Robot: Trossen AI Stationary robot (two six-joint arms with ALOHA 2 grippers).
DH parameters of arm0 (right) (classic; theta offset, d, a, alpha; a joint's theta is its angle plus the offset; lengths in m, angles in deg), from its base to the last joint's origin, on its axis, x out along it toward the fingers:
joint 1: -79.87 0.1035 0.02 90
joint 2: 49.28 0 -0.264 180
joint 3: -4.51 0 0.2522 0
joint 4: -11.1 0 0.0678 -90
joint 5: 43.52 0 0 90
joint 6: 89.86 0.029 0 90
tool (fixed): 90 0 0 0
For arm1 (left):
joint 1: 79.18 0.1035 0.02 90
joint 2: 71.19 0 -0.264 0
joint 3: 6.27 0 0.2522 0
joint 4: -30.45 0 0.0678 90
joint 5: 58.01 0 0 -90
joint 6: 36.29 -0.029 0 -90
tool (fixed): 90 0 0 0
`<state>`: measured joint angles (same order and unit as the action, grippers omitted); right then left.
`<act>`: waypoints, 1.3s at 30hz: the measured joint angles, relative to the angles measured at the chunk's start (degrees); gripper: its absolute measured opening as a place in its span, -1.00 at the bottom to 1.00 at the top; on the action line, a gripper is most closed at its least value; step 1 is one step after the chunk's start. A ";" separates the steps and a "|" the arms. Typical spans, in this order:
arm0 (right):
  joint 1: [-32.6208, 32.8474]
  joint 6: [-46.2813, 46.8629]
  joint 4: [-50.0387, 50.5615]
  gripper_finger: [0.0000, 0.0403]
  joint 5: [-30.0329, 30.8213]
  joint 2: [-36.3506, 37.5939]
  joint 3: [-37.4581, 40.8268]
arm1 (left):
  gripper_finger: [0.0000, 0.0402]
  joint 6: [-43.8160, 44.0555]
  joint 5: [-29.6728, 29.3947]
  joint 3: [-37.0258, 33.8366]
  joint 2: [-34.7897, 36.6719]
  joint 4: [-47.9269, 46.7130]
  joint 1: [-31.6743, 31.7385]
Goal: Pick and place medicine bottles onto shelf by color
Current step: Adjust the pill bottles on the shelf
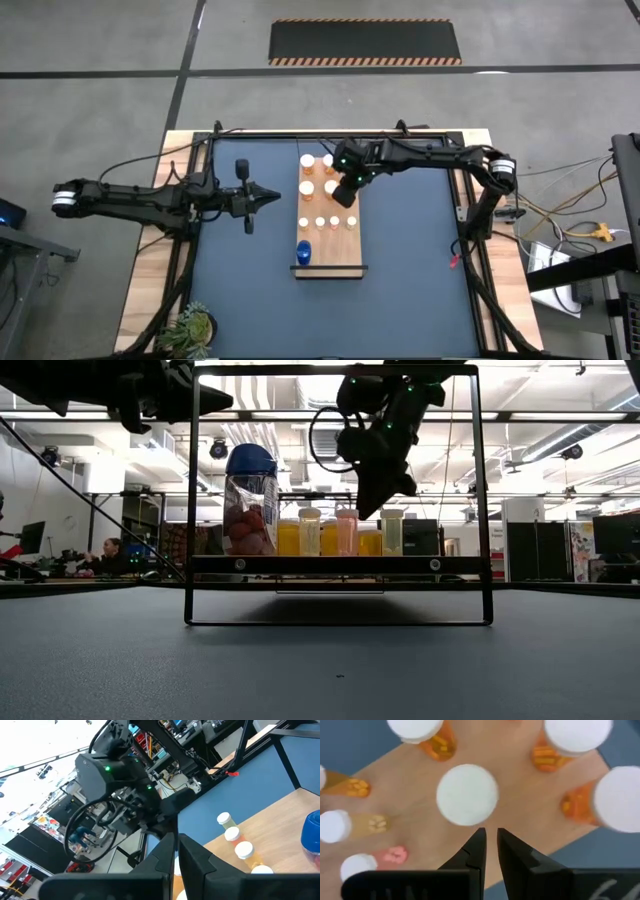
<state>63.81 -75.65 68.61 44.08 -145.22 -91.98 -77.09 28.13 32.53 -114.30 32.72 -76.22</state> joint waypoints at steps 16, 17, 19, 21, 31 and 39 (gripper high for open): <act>1.78 0.04 -0.83 -0.81 1.52 0.72 0.80 | -0.97 0.37 0.00 0.00 -0.15 0.04 0.00; 1.96 -0.57 -0.83 -0.81 1.55 1.01 0.88 | -0.97 1.04 0.00 0.08 -0.28 0.06 0.00; 2.36 -1.58 -0.91 -0.81 1.92 1.37 1.28 | -0.97 1.50 0.02 0.27 -0.46 0.57 0.00; 2.84 -1.82 -0.89 -0.81 3.02 1.40 2.18 | -0.97 1.53 0.22 0.26 -0.61 1.62 0.00; 3.02 -1.83 -8.11 -0.81 5.32 1.35 7.16 | -0.97 1.60 0.24 -0.04 -1.01 2.99 0.00; 3.04 -1.81 -10.85 -0.81 5.38 1.24 7.39 | -0.97 1.62 0.24 -0.11 -1.01 2.93 0.00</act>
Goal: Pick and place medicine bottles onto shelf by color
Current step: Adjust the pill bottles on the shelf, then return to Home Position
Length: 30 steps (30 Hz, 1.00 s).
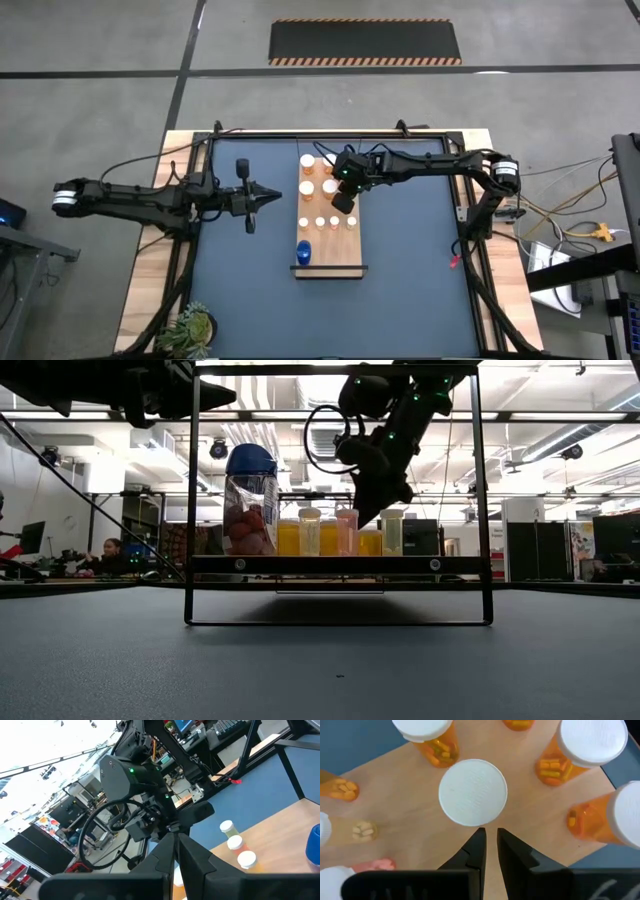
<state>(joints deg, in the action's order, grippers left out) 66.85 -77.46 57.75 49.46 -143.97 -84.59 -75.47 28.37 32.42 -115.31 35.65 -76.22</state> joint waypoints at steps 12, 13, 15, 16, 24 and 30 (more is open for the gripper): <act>3.28 -5.19 -2.44 -0.81 0.12 7.72 3.47 | -0.97 8.00 1.96 0.28 0.02 2.07 -0.12; 4.30 -6.33 -4.85 -0.81 0.02 9.56 5.11 | -0.97 11.62 3.89 0.21 0.12 3.77 -0.36; 6.15 -9.84 -10.66 -0.81 -0.02 13.70 9.38 | -0.97 17.93 10.07 -0.72 0.60 6.86 -1.04; 7.22 -12.18 -14.20 -0.81 -0.01 15.92 11.99 | -0.97 20.09 13.15 -1.32 0.77 7.82 -1.65; 11.04 -23.56 -45.17 -0.81 0.00 31.51 37.84 | -0.97 21.72 4.64 -5.19 8.17 5.86 -8.97; 10.99 -22.31 -54.34 -0.81 -0.06 41.22 50.79 | -0.97 22.40 1.20 -9.39 16.22 1.66 -9.35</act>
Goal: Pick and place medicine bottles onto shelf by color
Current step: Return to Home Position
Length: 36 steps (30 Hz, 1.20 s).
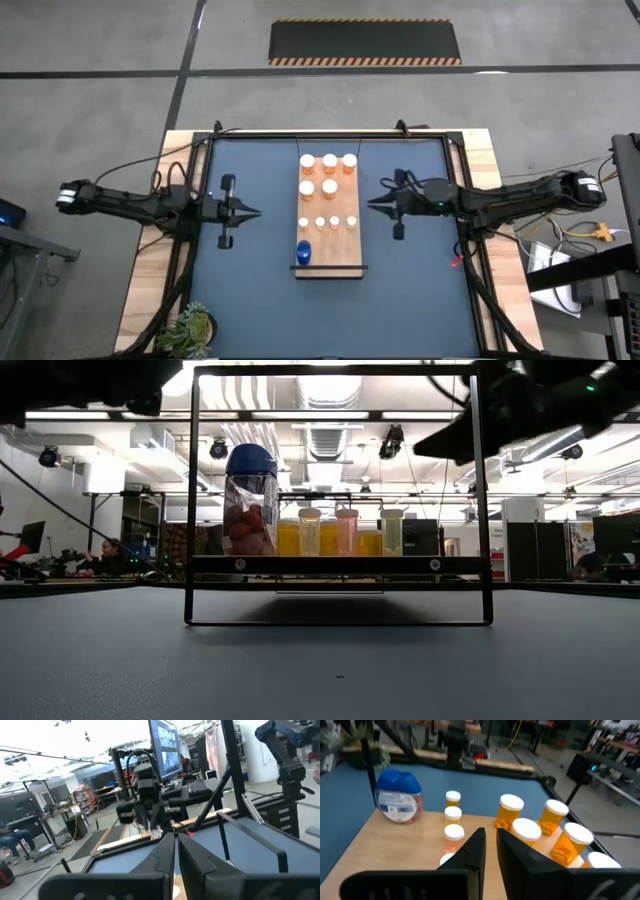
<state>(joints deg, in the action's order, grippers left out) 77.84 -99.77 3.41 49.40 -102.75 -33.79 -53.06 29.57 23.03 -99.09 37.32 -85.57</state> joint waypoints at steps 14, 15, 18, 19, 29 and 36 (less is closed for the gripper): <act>0.02 0.19 -17.74 -0.81 -4.45 15.66 18.04 | -0.97 -0.06 -1.54 -9.83 12.87 -0.30 -0.04; 0.02 -0.20 -19.07 -0.81 -4.77 16.19 18.98 | -0.97 -0.07 -1.76 -10.44 13.76 -0.27 -0.04; 0.00 -0.90 -22.69 -0.81 -4.86 17.72 21.57 | -0.97 -0.07 -2.81 -12.51 16.32 0.15 -0.01; 0.00 -1.25 -23.93 -0.81 -4.72 18.09 22.50 | -0.97 -0.07 -2.84 -13.40 17.21 -0.23 0.00; -0.11 -7.22 -26.75 -0.81 -3.98 20.09 23.85 | -0.97 -1.52 -2.34 -15.05 23.20 -3.41 0.00; -0.11 -13.88 -27.33 -0.81 -3.88 22.70 23.87 | -0.97 -1.75 -2.11 -15.09 23.07 -5.06 0.00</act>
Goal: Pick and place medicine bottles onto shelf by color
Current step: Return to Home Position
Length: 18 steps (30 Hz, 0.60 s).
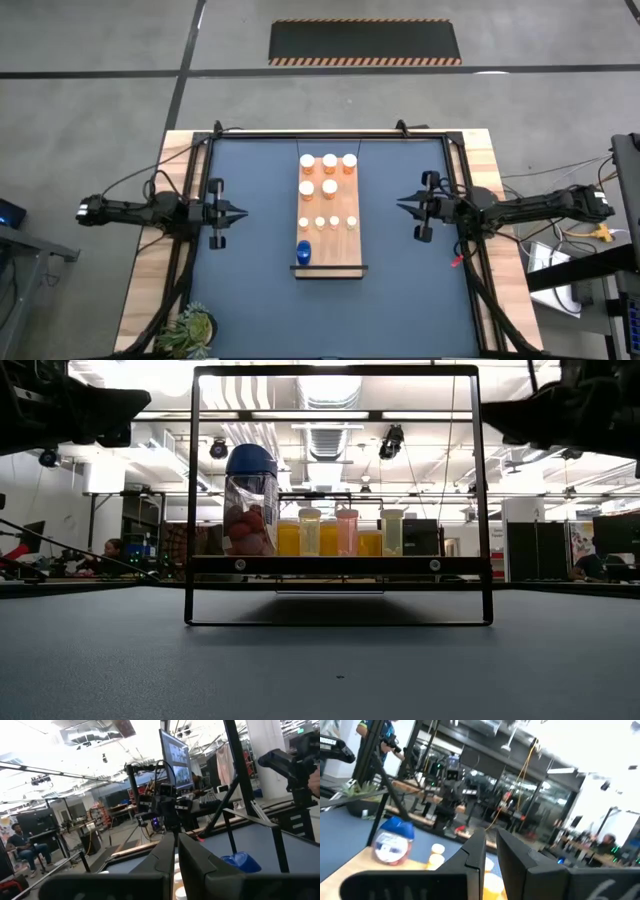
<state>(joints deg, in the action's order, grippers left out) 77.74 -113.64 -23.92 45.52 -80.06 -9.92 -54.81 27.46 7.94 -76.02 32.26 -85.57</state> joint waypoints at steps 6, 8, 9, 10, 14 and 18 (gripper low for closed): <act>0.02 -4.26 0.05 -0.81 -0.50 5.65 0.00 | -0.97 1.75 -0.65 -0.04 0.01 0.03 -0.02; 0.02 -4.36 0.11 -0.81 -0.54 7.65 0.02 | -0.97 1.56 -1.28 -0.07 0.01 -0.01 -0.02; 0.02 -4.61 0.35 -0.81 -0.54 8.63 0.02 | -0.97 1.53 -1.52 -0.07 0.00 -0.01 -0.02; 0.02 -5.02 0.52 -0.81 -0.54 9.46 0.02 | -0.97 1.57 -1.56 -0.09 0.01 -0.01 -0.02; 0.02 -4.27 -0.04 -0.81 -0.56 12.73 0.04 | -0.97 1.64 -1.58 -0.11 0.01 -0.01 -0.02; 0.00 -0.68 1.55 -0.81 -0.54 15.28 0.04 | -0.97 1.64 -1.60 -0.11 -0.01 -0.01 -0.01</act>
<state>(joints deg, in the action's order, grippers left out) 77.74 -114.32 -22.37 44.98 -64.78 -9.88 -53.17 25.86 7.83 -76.03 32.24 -85.58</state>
